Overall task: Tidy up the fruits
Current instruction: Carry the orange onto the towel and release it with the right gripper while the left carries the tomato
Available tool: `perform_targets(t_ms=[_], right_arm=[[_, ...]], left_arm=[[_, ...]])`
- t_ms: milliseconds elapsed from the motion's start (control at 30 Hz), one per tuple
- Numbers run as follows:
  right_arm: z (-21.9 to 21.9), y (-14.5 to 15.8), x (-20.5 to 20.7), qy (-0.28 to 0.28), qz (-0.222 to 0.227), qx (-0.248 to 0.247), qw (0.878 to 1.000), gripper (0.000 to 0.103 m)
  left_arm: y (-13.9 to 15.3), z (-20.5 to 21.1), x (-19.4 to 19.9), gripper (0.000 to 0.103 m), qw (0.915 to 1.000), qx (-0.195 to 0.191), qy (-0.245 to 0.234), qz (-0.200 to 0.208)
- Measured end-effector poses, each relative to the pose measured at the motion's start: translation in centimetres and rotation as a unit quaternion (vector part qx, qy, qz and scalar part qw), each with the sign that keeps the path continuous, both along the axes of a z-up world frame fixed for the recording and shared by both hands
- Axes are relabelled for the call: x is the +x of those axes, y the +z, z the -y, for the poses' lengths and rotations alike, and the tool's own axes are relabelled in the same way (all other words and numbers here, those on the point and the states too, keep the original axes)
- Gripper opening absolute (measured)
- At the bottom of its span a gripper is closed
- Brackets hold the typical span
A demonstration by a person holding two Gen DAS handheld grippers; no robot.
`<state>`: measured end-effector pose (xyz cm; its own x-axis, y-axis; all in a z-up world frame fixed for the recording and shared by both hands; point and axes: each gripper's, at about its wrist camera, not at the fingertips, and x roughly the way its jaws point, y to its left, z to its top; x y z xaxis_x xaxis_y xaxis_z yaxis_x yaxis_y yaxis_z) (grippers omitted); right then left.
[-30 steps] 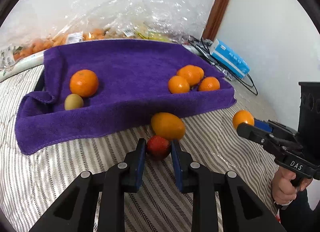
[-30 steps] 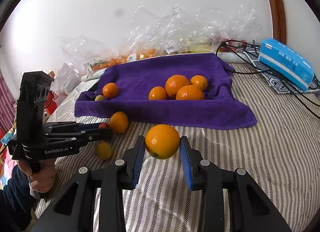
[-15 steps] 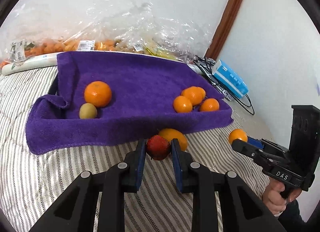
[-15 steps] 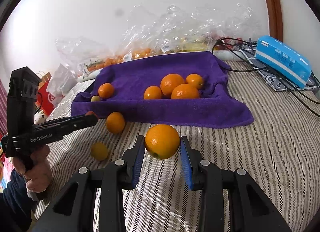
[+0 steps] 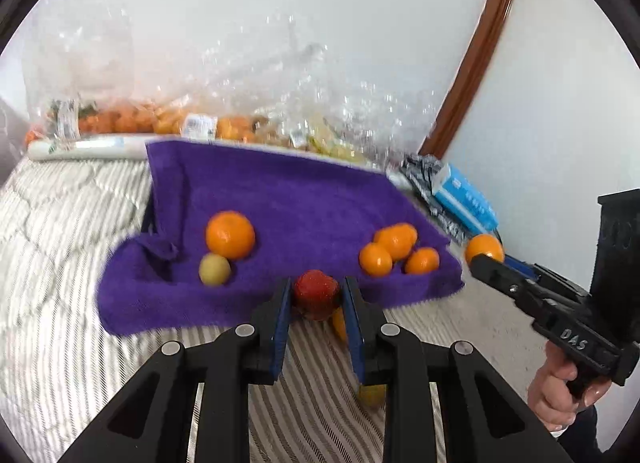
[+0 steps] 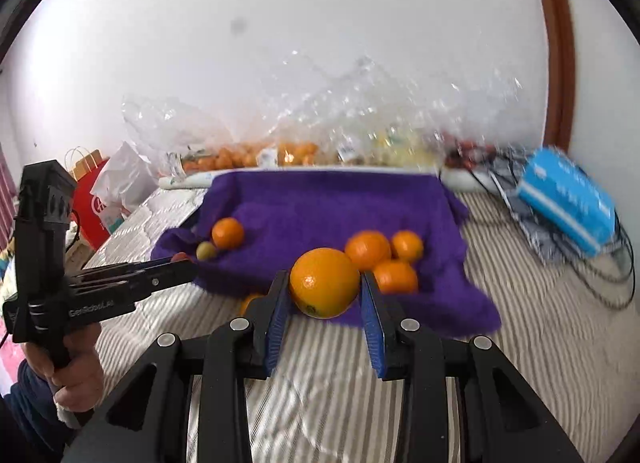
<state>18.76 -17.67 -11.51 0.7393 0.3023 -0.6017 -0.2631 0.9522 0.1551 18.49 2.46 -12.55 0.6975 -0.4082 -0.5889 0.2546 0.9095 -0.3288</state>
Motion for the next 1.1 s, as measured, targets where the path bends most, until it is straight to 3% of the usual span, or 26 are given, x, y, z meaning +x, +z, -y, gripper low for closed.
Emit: perform_targets(t_ms=[300,433,667,867,1000,1100], right_arm=[[-1.3,2.1,2.4,0.010,0.024,-0.013,1.000,0.035],[-0.1,2.9,3.5,-0.001,0.049,-0.026,0.998,0.035],[1.5,3.2,7.1,-0.010,0.055,-0.031,0.998,0.035],[1.6,1.1,10.5,-0.020,0.041,-0.027,0.999,0.035],[2.0,-2.2,12.1,-0.022,-0.007,-0.031,0.999,0.035],[2.6,-3.4,12.7,-0.029,-0.018,-0.033,0.999,0.035]], left_arm=[[3.3,-1.0,1.4,0.024,0.9992,-0.002,0.027,0.029],[3.5,-0.7,2.8,0.024,0.9988,-0.007,0.039,0.027],[2.8,1.2,6.4,0.024,0.9988,0.003,0.044,0.021],[0.3,2.0,7.7,0.024,0.9984,0.024,0.050,0.008],[-1.5,2.0,7.9,0.024,0.9987,0.020,0.045,-0.016],[-2.2,2.2,8.1,0.024,0.9988,0.021,0.039,-0.021]])
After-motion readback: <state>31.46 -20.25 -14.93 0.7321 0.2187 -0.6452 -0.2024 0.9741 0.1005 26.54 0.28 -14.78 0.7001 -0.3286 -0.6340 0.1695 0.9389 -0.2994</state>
